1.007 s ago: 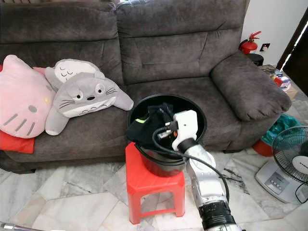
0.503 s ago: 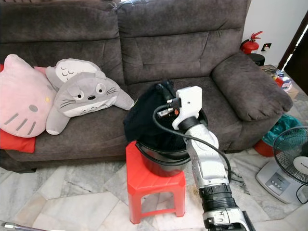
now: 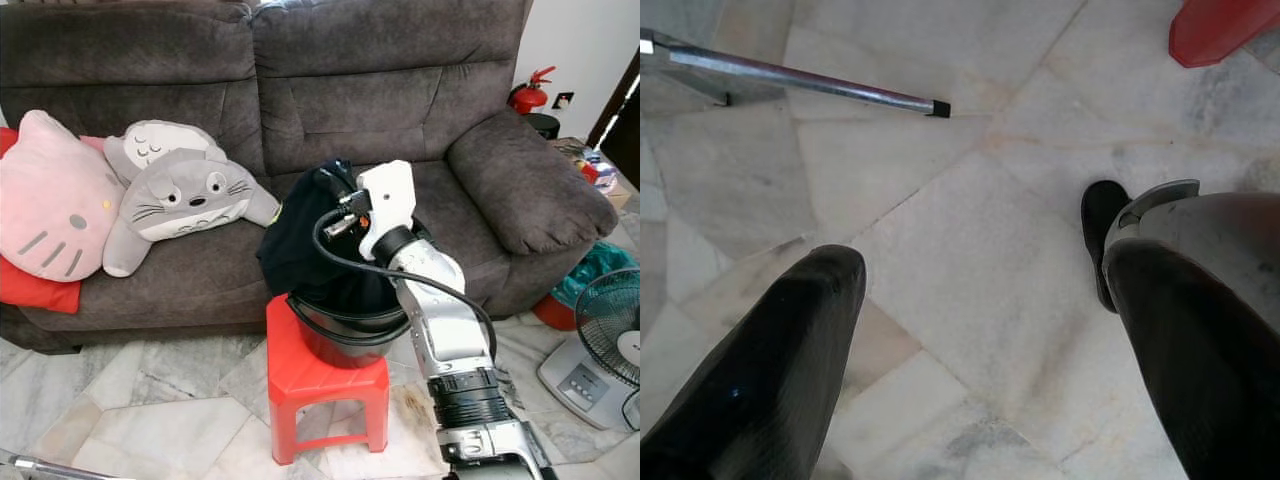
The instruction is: Hang hanger
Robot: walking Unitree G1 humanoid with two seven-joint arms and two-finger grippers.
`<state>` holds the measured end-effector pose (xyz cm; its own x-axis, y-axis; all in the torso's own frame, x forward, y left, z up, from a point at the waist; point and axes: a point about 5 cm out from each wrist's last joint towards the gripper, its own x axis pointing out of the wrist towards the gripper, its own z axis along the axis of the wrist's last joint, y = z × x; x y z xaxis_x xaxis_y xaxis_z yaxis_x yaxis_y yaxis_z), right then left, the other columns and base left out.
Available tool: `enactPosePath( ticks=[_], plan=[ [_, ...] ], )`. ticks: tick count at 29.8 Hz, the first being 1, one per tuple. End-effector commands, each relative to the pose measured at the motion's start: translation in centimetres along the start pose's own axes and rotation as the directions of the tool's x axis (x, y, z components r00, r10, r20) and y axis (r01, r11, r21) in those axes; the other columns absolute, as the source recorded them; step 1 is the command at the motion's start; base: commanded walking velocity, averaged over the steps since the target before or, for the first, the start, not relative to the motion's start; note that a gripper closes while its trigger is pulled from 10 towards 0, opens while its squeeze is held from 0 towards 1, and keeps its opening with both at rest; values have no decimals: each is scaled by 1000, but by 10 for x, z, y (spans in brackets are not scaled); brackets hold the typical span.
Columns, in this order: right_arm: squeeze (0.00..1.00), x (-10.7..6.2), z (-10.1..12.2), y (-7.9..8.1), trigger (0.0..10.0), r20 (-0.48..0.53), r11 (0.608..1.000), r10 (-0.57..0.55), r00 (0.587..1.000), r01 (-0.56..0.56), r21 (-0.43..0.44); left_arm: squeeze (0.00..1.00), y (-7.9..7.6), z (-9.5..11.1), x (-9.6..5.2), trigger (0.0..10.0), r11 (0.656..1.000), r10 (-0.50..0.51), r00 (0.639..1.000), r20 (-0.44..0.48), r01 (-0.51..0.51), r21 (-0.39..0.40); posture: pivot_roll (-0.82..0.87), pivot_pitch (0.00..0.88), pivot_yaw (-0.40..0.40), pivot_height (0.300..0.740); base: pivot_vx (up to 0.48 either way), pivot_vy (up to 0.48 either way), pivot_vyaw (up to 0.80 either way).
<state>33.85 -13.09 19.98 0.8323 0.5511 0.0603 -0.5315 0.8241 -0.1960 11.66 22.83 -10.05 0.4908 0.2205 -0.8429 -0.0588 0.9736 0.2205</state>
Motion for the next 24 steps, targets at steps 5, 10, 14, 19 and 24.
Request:
enactPosePath(
  ticks=[5, 10, 14, 19, 24],
  plan=[
    [0, -4, -8, 6, 0, -85, 998, 47, 995, -50, -34, 0, 3, -3, -1, 10000, 1000, 18, 1000, -12, -18, -3, -177, 0, 62, 740, 0, 0, 0],
    [0, -4, -16, 15, 0, -128, 994, 107, 986, -109, -9, 0, 3, -3, -1, 10000, 1000, 18, 1000, -12, -18, -1, -174, 0, 62, 740, 0, 0, 0],
    [0, -5, -20, 27, 0, -148, 979, 201, 968, -205, -11, 0, 3, -4, -1, 10000, 1000, 19, 1000, -12, -19, 0, -170, 0, 62, 740, 0, 0, 0],
    [0, -9, -34, 50, 0, -194, 922, 379, 905, -386, 2, 0, 3, -4, -1, 10000, 1000, 20, 1000, -12, -20, 3, -165, 0, 62, 740, 0, 0, 0],
    [0, -13, -39, 58, 0, -216, 889, 448, 868, -458, 6, 0, 4, -4, -1, 10000, 1000, 19, 1000, -13, -19, 7, -162, 0, 63, 740, 0, 0, 0]
  ],
)
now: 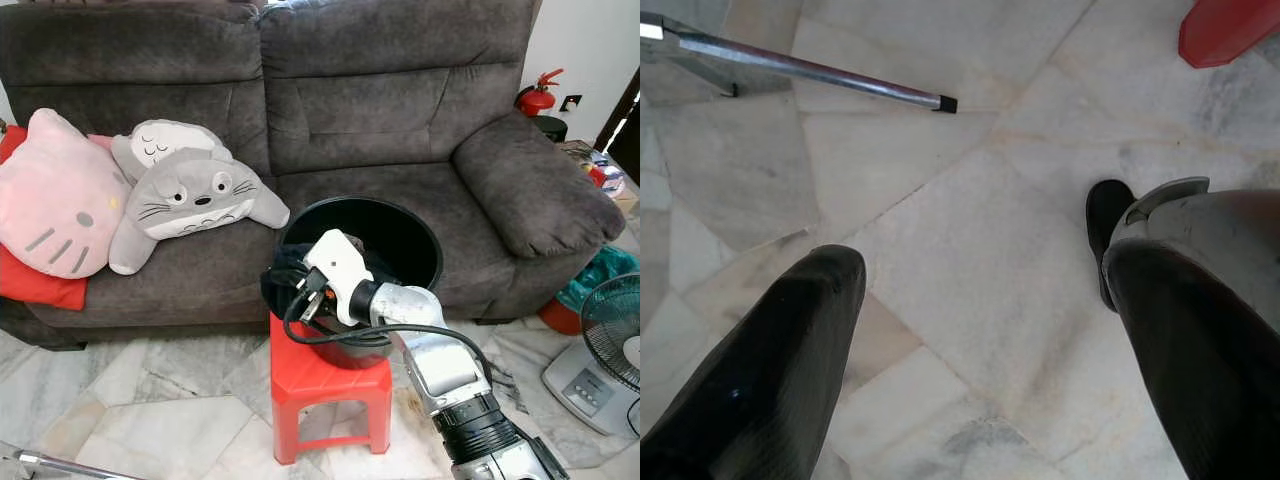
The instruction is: Hang hanger
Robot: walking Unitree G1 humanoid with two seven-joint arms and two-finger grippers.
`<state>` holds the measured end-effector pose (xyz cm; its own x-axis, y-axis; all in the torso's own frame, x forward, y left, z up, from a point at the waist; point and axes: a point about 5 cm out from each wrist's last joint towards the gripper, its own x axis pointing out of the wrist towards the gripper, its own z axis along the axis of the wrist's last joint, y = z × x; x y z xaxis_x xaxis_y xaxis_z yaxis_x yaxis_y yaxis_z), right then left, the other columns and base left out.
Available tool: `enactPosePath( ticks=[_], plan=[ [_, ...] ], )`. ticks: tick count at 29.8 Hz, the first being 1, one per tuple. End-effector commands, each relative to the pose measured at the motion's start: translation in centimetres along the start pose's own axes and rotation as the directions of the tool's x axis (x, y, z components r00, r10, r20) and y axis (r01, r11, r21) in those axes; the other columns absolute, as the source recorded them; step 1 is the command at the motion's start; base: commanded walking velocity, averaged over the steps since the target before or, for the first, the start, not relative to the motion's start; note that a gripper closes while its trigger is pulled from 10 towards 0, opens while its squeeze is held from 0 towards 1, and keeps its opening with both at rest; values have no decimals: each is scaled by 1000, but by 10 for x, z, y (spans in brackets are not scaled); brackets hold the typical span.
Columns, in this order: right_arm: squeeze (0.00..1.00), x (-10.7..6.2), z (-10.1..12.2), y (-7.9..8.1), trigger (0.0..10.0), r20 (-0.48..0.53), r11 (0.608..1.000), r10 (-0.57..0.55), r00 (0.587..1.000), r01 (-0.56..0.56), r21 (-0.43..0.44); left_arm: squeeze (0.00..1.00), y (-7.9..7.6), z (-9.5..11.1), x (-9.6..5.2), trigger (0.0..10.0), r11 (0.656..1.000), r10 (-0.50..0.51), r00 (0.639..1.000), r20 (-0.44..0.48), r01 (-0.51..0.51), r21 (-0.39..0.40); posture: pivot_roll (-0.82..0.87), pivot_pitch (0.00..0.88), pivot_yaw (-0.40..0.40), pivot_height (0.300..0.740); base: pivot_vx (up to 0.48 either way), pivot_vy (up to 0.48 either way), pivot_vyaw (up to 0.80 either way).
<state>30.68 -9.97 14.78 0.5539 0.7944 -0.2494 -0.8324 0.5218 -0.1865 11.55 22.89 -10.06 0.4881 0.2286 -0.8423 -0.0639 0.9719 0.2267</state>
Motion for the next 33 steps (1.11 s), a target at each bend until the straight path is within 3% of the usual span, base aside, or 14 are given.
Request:
enactPosePath(
  ticks=[1, 6, 7, 8, 9, 18, 27, 29, 30, 33],
  plan=[
    [0, 1, 1, 6, 0, 6, 998, 51, 999, -51, -21, 0, 3, -4, -1, 10000, 1000, 11, 1000, -11, -11, 9, -161, 0, 63, 740, 0, 0, 0],
    [0, 2, -7, 7, 0, -32, 998, 52, 998, -53, -31, 0, 3, -4, -1, 10000, 1000, 11, 1000, -12, -10, 13, -161, 0, 64, 740, 0, 0, 0],
    [0, 2, -9, 5, 1725, -47, 999, 33, 998, -34, -31, 0, 3, -4, -1, 10000, 1000, 11, 1000, -12, -10, 14, -160, 0, 65, 740, 0, 0, 0],
    [0, 3, -11, 4, 1725, -57, 999, 20, 998, -22, -32, 0, 3, -4, -1, 10000, 1000, 11, 1000, -12, -10, 14, -160, 0, 65, 740, 0, 0, 0],
    [0, 3, -14, 1, 10000, -77, 999, -8, 997, 5, -37, 0, 4, -4, -1, 10000, 1000, 11, 1000, -12, -11, 15, -162, 0, 65, 740, 0, 0, 0],
    [0, 5, -16, -3, 10000, -83, 998, -53, 995, 51, -21, 0, 4, -4, -1, 10000, 1000, 14, 1000, -12, -14, 16, -160, 0, 66, 740, 0, 0, 0],
    [0, 10, -4, -10, 10000, 9, 993, -116, 993, 116, 14, 0, 4, -4, -1, 10000, 1000, 14, 1000, -12, -14, 18, -158, 0, 66, 740, 0, 0, 0],
    [0, 10, 1, -17, 10000, 27, 988, -157, 987, 157, 2, 0, 4, -3, -1, 10000, 1000, 15, 1000, -12, -15, 17, -159, 0, 66, 740, 0, 0, 0],
    [0, 8, 10, -32, 10000, 56, 966, -257, 965, 258, -9, 0, 4, -3, -1, 10000, 1000, 16, 1000, -11, -16, 16, -161, 0, 66, 740, 0, 0, 0],
    [0, 3, 17, -53, 10000, 72, 917, -399, 914, 400, 6, 0, 4, -3, -1, 10000, 1000, 17, 1000, -11, -17, 16, -161, 0, 67, 740, 0, 0, 0]
  ],
)
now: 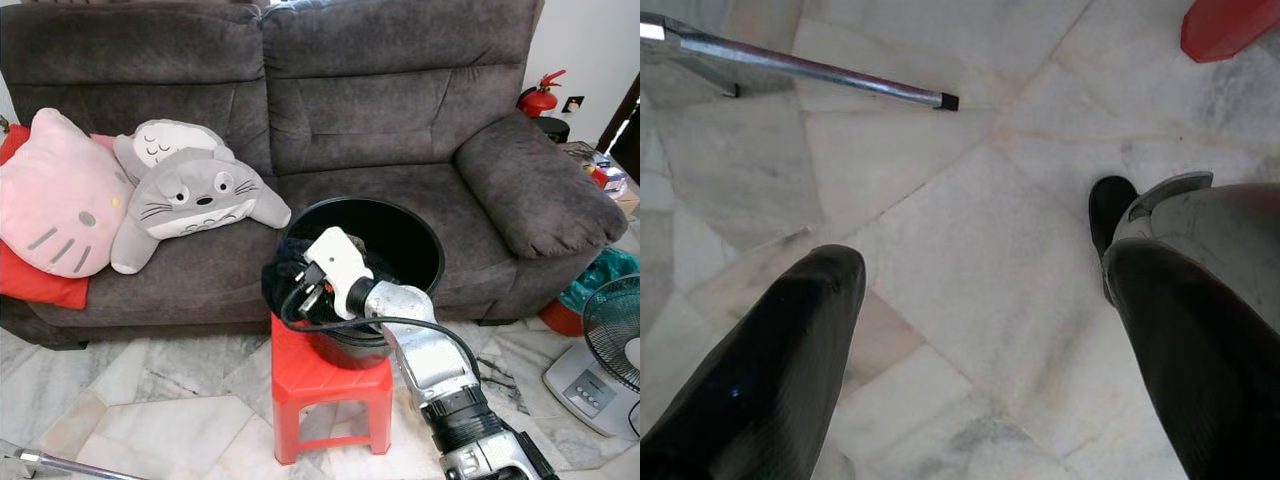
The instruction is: Hang hanger
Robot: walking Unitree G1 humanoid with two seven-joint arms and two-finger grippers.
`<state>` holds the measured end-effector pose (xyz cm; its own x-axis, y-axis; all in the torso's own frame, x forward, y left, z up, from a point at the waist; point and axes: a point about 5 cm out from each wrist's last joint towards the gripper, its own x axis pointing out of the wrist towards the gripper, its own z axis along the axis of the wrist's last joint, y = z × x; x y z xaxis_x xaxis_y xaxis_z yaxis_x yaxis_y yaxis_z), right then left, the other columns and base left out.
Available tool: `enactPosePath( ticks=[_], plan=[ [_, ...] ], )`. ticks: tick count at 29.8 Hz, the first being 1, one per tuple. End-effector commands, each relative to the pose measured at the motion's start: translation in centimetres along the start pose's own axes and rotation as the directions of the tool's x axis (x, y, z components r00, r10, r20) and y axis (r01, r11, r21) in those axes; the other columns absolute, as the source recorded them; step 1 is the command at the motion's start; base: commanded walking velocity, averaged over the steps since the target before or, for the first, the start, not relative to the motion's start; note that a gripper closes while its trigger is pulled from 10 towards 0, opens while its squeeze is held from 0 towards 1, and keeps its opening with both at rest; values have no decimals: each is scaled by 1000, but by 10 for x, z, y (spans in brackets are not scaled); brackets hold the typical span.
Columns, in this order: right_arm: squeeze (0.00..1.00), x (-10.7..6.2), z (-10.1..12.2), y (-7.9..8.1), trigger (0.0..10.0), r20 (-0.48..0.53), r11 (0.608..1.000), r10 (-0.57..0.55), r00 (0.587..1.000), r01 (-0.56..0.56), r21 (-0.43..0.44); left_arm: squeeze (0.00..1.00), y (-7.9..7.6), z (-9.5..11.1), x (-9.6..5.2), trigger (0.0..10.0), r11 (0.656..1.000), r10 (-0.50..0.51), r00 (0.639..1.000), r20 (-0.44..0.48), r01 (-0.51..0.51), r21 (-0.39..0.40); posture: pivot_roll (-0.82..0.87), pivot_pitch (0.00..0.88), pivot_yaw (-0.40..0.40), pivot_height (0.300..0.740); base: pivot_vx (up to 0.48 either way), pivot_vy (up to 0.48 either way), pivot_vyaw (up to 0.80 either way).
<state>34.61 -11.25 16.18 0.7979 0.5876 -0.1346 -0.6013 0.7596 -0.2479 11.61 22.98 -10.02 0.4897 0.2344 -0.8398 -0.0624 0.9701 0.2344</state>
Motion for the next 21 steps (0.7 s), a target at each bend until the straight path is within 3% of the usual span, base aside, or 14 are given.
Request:
enactPosePath(
  ticks=[1, 11, 17, 21],
  plan=[
    [0, -2, 15, -21, 10000, 52, 991, -131, 990, 131, 7, 0, 3, -4, -1, 10000, 1000, 11, 1000, -13, -11, 11, -161, 0, 67, 740, 0, 0, 0],
    [0, 3, 71, -18, 10000, 257, 991, -134, 957, 131, 27, 0, 3, -3, -1, 10000, 1000, 12, 1000, -11, -12, 12, -168, 0, 70, 740, 0, 0, 0],
    [0, -1, 106, -25, 10000, 358, 986, -165, 919, 155, 57, 0, 3, -3, -1, 10000, 1000, 13, 1000, -8, -13, 8, -172, 0, 68, 740, 0, 0, 0],
    [0, -4, 128, -16, 10000, 414, 993, -117, 903, 105, 50, 0, 3, -2, 0, 10000, 1000, 12, 1000, -7, -12, 7, -175, 0, 67, 740, 0, 0, 0]
  ],
)
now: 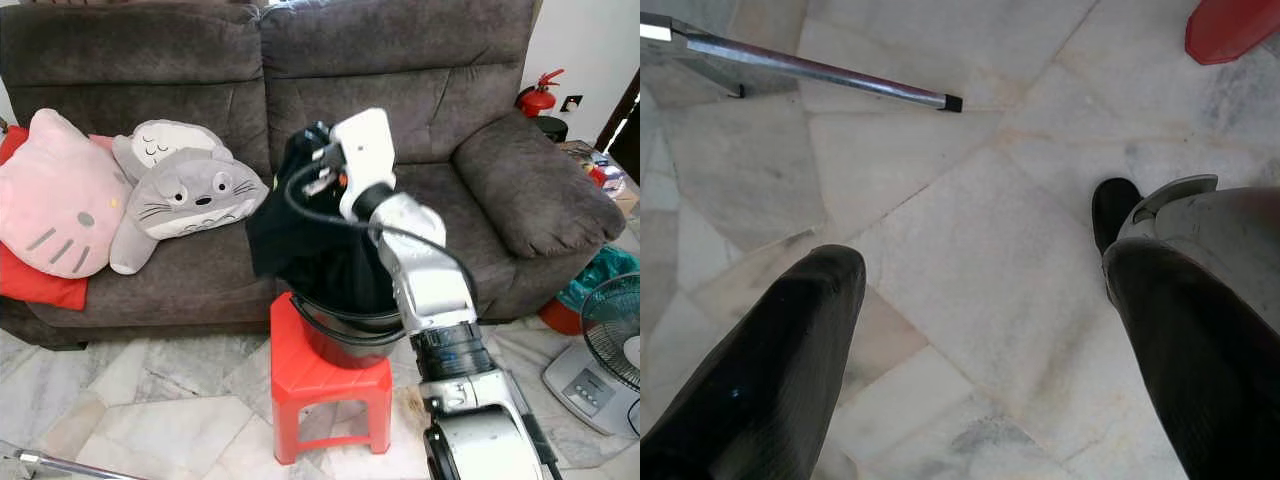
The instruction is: Hang hanger
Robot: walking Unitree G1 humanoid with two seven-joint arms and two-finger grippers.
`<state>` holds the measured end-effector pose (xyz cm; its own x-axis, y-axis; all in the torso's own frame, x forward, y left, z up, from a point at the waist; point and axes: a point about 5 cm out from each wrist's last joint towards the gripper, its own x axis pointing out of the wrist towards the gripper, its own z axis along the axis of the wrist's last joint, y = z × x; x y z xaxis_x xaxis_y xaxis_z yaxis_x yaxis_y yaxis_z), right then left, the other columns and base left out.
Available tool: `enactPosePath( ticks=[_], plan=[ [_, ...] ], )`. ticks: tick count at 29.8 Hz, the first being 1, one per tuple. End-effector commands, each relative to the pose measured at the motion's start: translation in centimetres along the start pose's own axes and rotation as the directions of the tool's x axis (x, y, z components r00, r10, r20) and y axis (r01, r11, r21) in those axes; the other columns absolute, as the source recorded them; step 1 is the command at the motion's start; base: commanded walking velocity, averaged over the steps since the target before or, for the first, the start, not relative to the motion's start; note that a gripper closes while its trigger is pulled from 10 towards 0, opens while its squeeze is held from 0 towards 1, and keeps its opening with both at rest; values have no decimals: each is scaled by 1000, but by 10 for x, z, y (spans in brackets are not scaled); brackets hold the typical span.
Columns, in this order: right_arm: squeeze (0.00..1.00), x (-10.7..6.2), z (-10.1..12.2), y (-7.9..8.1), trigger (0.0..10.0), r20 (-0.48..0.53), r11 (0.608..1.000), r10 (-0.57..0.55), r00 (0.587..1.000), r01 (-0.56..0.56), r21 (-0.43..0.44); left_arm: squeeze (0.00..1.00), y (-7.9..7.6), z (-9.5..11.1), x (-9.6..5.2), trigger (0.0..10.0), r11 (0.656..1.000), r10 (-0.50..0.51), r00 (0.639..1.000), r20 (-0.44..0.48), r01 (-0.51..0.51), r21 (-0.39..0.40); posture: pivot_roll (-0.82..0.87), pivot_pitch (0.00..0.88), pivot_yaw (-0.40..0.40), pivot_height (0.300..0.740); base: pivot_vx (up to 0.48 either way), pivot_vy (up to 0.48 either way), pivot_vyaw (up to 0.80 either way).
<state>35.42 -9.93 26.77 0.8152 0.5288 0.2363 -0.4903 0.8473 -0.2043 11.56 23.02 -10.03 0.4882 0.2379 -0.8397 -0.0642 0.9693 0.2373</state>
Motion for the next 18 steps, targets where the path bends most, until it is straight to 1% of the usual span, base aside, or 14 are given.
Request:
enactPosePath(
  ticks=[1, 2, 4, 9, 11, 13, 14, 16, 18],
  plan=[
    [0, 4, 29, 10, 10000, 91, 998, 58, 994, -58, -6, 0, 2, -2, 0, 10000, 1000, 8, 1000, -4, -8, 7, -182, 0, 67, 740, 0, 0, 0],
    [0, 4, 29, 10, 10000, 91, 998, 58, 994, -58, -6, 0, 2, -2, 0, 10000, 1000, 8, 1000, -4, -8, 7, -182, 0, 67, 740, 0, 0, 0],
    [0, 4, 37, 14, 10000, 112, 996, 84, 990, -83, -15, 0, 2, -1, 0, 10000, 1000, 8, 1000, -3, -8, 6, -183, 0, 67, 740, 0, 0, 0],
    [0, 3, 40, 15, 10000, 109, 996, 86, 990, -85, -10, 0, 2, -1, 0, 10000, 1000, 8, 1000, -3, -8, 6, -183, 0, 67, 740, 0, 0, 0],
    [0, 3, 59, 23, 10000, 161, 992, 122, 979, -123, -4, 0, 2, -1, 0, 10000, 1000, 8, 1000, -2, -8, 4, -189, 0, 68, 740, 0, 0, 0],
    [0, 3, 67, 26, 10000, 181, 990, 138, 974, -140, -1, 0, 2, -1, 0, 10000, 1000, 9, 1000, -2, -9, 4, -189, 0, 68, 740, 0, 0, 0],
    [0, 2, 79, 28, 10000, 207, 989, 146, 967, -149, -1, 0, 1, 0, 0, 10000, 1000, 10, 1000, -1, -10, 3, -193, 0, 68, 740, 0, 0, 0],
    [0, 2, 87, 28, 10000, 222, 989, 141, 965, -147, 8, 0, 1, 0, 0, 10000, 1000, 10, 1000, -1, -10, 2, -196, 0, 69, 740, 0, 0, 0],
    [0, 2, 87, 27, 10000, 224, 990, 125, 967, -135, 31, 0, 1, 0, 0, 10000, 1000, 10, 1000, -1, -10, 3, -196, 0, 69, 740, 0, 0, 0]
  ],
)
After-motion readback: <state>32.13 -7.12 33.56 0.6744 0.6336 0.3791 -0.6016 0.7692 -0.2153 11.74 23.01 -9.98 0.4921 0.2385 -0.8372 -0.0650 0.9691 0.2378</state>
